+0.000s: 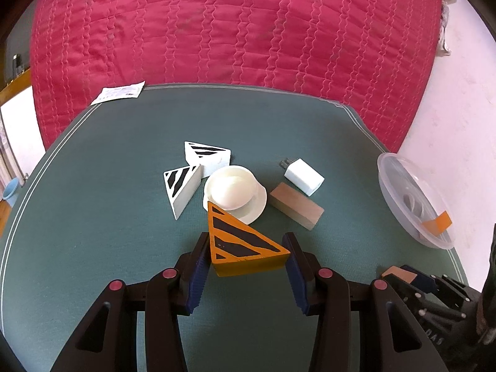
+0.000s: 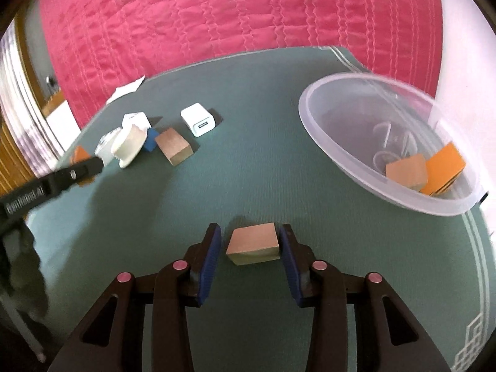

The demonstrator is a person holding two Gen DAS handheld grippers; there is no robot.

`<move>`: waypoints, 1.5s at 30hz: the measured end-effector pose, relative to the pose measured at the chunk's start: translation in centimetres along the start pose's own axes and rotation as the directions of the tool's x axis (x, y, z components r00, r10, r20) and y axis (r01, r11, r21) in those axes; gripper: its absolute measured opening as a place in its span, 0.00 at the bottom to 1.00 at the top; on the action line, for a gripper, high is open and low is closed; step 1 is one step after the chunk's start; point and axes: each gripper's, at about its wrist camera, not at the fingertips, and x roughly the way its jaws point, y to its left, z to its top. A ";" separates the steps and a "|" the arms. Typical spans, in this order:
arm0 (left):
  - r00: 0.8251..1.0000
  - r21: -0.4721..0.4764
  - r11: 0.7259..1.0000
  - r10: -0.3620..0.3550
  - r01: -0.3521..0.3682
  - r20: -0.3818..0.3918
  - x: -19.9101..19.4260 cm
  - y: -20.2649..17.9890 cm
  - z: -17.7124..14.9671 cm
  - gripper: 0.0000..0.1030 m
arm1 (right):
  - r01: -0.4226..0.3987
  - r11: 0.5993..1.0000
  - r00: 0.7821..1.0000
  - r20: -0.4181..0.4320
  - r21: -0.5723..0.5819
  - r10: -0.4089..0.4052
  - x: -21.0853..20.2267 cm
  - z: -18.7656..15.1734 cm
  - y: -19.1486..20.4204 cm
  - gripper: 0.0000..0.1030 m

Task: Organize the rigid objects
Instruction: 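Lower the tan tile into the clear bowl and open the right gripper, then carry the striped triangle into the bowl and open the left gripper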

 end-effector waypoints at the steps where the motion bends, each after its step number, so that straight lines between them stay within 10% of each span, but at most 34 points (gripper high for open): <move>1: 1.000 0.002 1.000 0.000 0.000 0.001 0.0 -0.1 0.0 0.47 | 0.018 1.000 1.000 0.006 -0.018 -0.018 0.0 -0.1 0.2 0.31; 10: 1.000 0.042 0.999 -0.001 0.001 0.005 0.0 -1.4 0.5 0.47 | -0.096 0.994 0.993 0.069 0.059 0.092 -2.2 0.9 -2.6 0.31; 34: 0.998 0.219 0.975 -0.052 0.043 0.036 0.5 -9.5 2.2 0.47 | -0.074 0.966 0.974 0.227 0.249 0.016 -2.7 4.1 -12.1 0.40; 45: 0.993 0.279 0.954 -0.117 0.113 -0.001 2.3 -13.7 2.9 0.47 | 0.123 0.923 0.928 0.287 0.364 -0.237 -5.3 1.6 -15.6 0.40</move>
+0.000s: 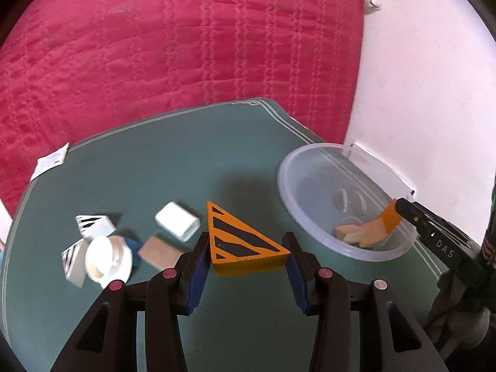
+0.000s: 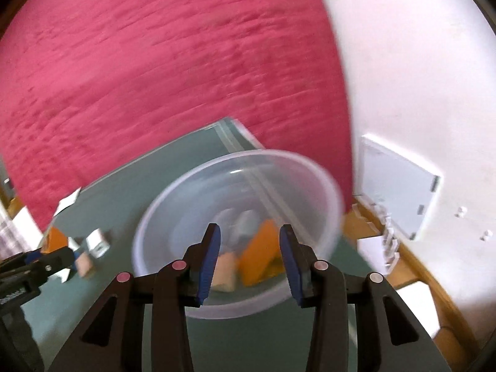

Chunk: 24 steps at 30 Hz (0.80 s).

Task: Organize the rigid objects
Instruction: 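Carry the striped triangle into the bowl and open the left gripper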

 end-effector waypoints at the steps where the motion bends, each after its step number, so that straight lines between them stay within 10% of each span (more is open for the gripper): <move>1: 1.000 0.008 1.000 -0.006 0.006 -0.002 0.3 -0.4 0.2 0.47 | 0.005 1.000 1.000 0.001 0.022 -0.005 0.0 0.0 -0.5 0.40; 19: 0.986 0.168 0.972 -0.165 0.165 -0.010 4.7 -7.1 3.6 0.48 | 0.030 0.996 0.999 0.036 0.083 -0.033 -0.3 0.2 -1.6 0.40; 21: 0.986 0.182 0.969 -0.167 0.165 -0.004 5.0 -7.5 3.9 0.70 | 0.030 0.996 0.999 0.036 0.082 -0.033 -0.4 0.2 -1.6 0.40; 24: 0.990 0.167 0.978 -0.134 0.126 0.038 5.1 -7.1 3.9 0.76 | 0.031 0.996 0.999 0.037 0.084 -0.034 -0.4 0.2 -1.6 0.40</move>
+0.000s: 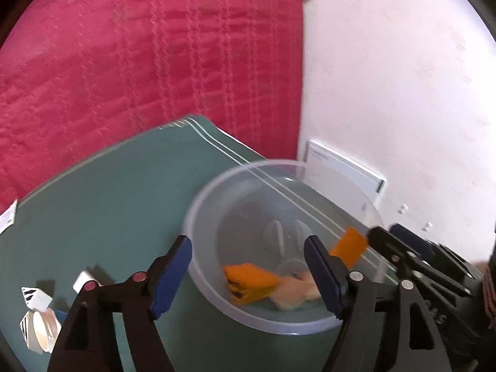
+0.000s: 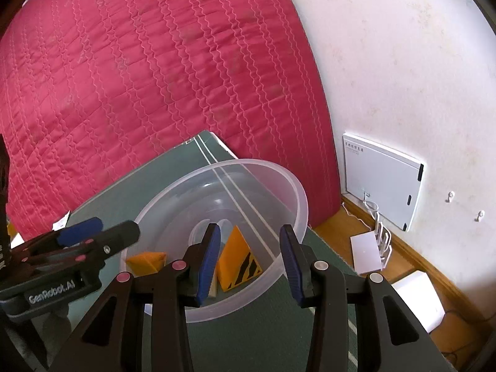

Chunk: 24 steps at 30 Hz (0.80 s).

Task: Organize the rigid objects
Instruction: 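Carry the striped triangle into the bowl and open the left gripper, then move the left gripper over the white cup on its saucer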

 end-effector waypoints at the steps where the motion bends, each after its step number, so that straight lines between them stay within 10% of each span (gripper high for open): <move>1: 1.000 -0.008 1.000 0.001 -0.001 -0.006 0.1 0.3 -0.1 0.76 | -0.001 1.000 1.000 -0.001 0.000 0.001 0.1 0.0 0.0 0.40; 24: 0.992 -0.181 0.977 0.099 -0.112 -0.080 -2.0 5.5 -4.3 0.79 | 0.001 1.000 1.000 -0.015 -0.025 -0.002 0.1 -0.3 0.4 0.42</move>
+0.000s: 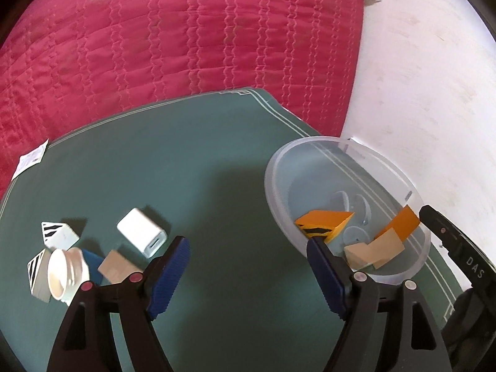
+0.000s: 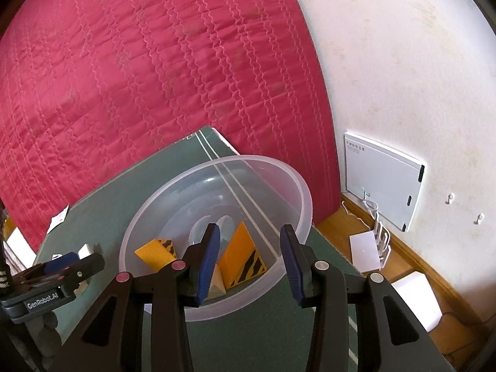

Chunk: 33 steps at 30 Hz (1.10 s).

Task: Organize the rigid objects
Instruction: 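Move the left gripper over the white cup on its saucer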

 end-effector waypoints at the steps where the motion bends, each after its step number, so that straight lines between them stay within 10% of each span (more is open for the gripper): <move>1: 1.000 -0.004 1.000 0.006 -0.006 0.000 -0.1 0.2 -0.1 0.79 | 0.000 1.000 1.000 0.000 -0.006 0.000 0.0 0.0 0.1 0.43; 20: 0.988 -0.184 0.971 0.153 -0.151 -0.004 -3.5 9.0 -3.0 0.81 | 0.000 0.992 1.000 -0.015 -0.130 -0.002 -0.4 -0.4 3.0 0.44; 33: 0.978 -0.327 0.922 0.205 -0.208 -0.042 -3.2 14.6 -4.5 0.82 | -0.178 0.951 0.982 -0.101 -0.253 0.157 -1.8 -2.6 8.7 0.44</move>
